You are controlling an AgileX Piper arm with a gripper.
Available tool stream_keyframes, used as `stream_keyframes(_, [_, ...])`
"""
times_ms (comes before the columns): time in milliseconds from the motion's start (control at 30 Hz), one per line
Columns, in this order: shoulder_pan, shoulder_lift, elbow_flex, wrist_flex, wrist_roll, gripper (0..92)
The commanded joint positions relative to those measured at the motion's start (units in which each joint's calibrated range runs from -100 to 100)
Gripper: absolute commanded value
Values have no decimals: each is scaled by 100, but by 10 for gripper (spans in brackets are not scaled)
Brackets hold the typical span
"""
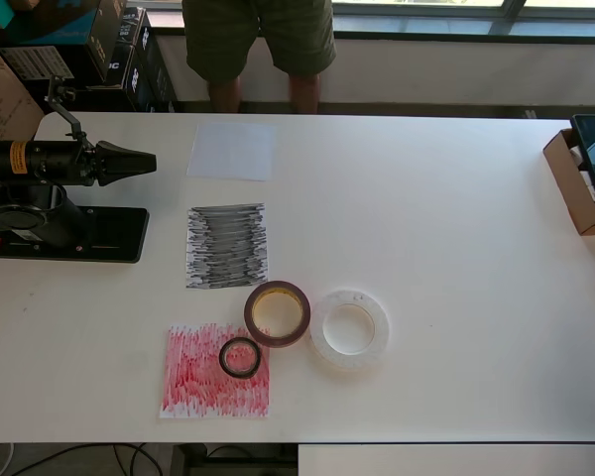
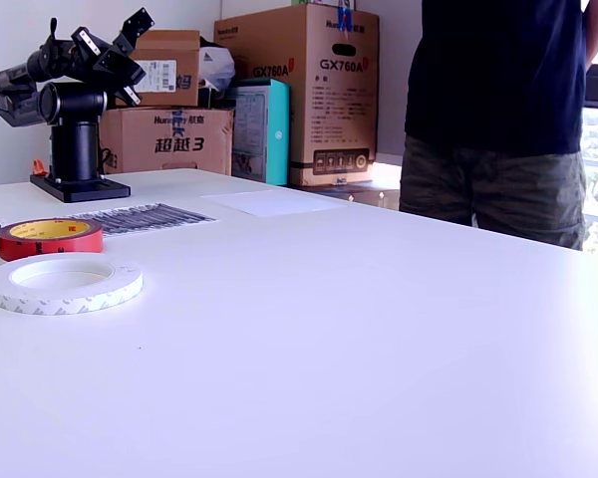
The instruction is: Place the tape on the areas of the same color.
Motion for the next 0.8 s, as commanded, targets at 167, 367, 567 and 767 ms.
stream_keyframes(167, [23,-20,-28,50,-40,34])
stream_keyframes(367, [23,-20,-28,50,-40,33])
stream_keyframes(567, [7,-29,-28,7,-89,35])
stream_keyframes(767, [47,111,-482,24,-40,37])
